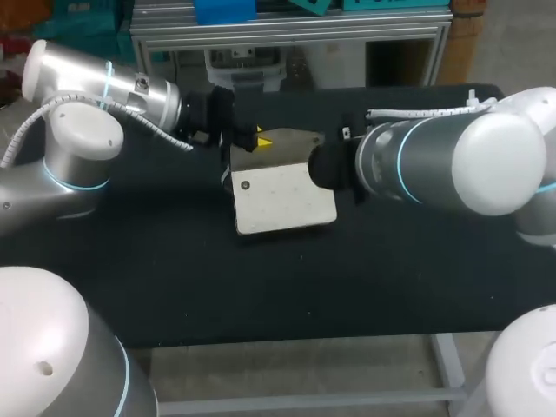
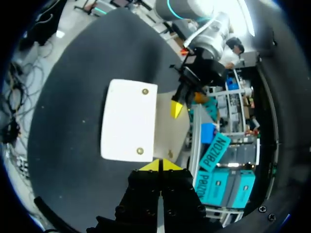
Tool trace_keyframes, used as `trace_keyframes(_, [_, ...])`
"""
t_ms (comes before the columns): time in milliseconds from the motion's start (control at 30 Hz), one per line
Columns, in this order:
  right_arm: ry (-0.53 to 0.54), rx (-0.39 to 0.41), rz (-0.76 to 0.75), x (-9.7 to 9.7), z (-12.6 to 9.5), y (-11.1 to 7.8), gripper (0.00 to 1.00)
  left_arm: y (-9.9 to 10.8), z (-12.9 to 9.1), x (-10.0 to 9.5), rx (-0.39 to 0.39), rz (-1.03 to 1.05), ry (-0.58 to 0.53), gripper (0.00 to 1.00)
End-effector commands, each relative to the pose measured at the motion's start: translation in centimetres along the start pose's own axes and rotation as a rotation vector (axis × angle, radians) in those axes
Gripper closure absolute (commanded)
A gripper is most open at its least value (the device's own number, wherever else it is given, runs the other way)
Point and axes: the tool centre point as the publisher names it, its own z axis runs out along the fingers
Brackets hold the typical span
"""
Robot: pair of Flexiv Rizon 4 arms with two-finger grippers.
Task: Pick up the bag, open it, inspect its contents, close it, and place it on the opposite side
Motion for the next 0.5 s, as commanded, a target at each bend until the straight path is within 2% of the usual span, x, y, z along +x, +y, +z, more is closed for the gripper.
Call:
trace_keyframes(33, [-0.195, -0.007, 0.016, 2.1, 0.5, -0.2, 1.00, 1.9, 1.1, -0.4, 0.060, 0.041, 0.021, 1.00])
trace_keyframes(167, [-0.195, -0.004, 0.030, 3.5, 1.6, 0.0, 0.99, 3.2, 1.6, -0.3, 0.066, 0.051, 0.012, 1.00])
trace_keyframes(233, [-0.196, 0.010, 0.028, 4.3, 2.2, 0.2, 0.94, 3.7, 1.7, -0.2, 0.079, 0.056, 0.013, 1.00])
trace_keyframes(267, [-0.197, 0.013, 0.027, 4.6, 2.4, 0.3, 0.88, 3.9, 1.8, -0.2, 0.076, 0.062, 0.007, 1.00])
trace_keyframes(500, [-0.169, 0.045, 0.043, 6.3, 3.6, 0.8, 0.74, 4.9, 2.1, 0.0, 0.093, 0.052, 0.010, 1.00])
